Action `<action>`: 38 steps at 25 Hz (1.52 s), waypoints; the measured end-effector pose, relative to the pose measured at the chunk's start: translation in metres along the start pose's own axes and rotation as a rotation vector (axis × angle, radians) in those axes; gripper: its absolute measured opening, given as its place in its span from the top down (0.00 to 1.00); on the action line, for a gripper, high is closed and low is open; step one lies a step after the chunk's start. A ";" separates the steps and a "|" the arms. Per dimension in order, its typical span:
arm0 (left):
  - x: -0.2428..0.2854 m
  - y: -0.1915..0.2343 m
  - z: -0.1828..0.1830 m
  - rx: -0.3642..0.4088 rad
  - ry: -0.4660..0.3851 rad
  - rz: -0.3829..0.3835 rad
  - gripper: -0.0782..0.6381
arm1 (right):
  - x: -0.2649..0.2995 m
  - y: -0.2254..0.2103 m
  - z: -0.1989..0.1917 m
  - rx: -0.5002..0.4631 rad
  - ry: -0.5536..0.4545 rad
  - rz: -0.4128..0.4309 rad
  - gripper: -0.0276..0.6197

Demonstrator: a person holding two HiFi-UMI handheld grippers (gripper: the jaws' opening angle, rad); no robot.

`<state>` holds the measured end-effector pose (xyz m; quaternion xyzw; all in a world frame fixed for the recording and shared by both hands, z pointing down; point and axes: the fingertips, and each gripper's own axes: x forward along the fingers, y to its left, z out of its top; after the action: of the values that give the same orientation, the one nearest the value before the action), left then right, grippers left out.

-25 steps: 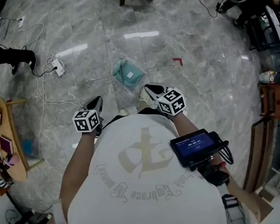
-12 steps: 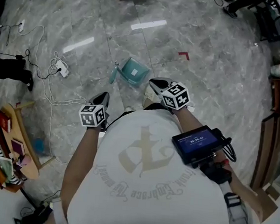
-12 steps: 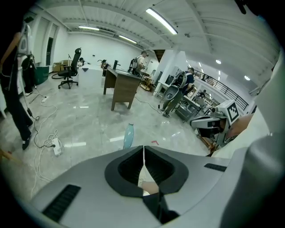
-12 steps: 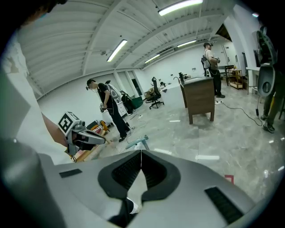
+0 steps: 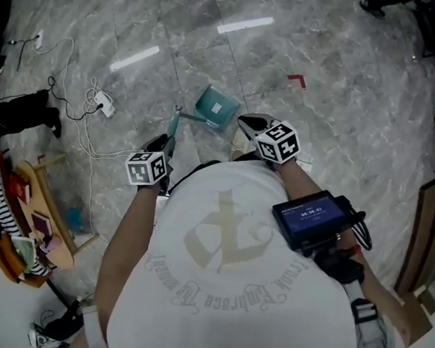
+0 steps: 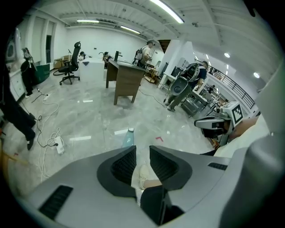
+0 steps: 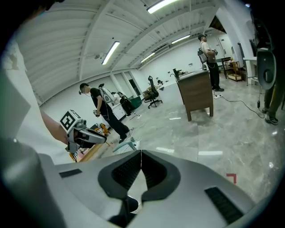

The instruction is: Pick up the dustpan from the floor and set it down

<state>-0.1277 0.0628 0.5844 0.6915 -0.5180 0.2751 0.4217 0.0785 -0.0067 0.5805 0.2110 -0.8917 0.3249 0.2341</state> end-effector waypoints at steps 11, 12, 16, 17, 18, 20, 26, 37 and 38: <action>0.003 0.019 -0.016 0.099 0.102 0.065 0.66 | 0.010 0.012 0.003 -0.056 0.055 0.041 0.93; 0.003 0.019 -0.016 0.103 0.116 0.067 0.65 | 0.011 0.013 0.006 -0.060 0.059 0.045 0.93; 0.002 0.030 -0.019 0.053 0.172 0.089 0.56 | 0.013 0.023 0.006 -0.023 0.071 0.063 0.93; 0.005 0.032 -0.018 0.047 0.182 0.097 0.54 | 0.013 0.022 0.002 -0.009 0.076 0.065 0.93; 0.010 0.032 -0.016 0.050 0.190 0.104 0.52 | 0.012 0.020 -0.003 0.004 0.082 0.066 0.93; 0.023 0.030 -0.010 0.066 0.201 0.108 0.47 | 0.009 0.013 -0.012 0.021 0.098 0.065 0.93; 0.039 0.037 -0.007 0.097 0.265 0.075 0.43 | 0.001 0.014 -0.025 0.072 0.095 0.013 0.93; 0.089 0.041 0.008 0.204 0.484 0.076 0.47 | -0.018 -0.021 -0.025 0.178 0.060 -0.092 0.93; 0.092 0.042 0.007 0.214 0.500 0.081 0.52 | -0.018 -0.021 -0.026 0.186 0.060 -0.096 0.93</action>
<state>-0.1397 0.0074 0.6684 0.6215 -0.3929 0.5070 0.4498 0.1116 0.0006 0.5984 0.2645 -0.8391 0.4010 0.2554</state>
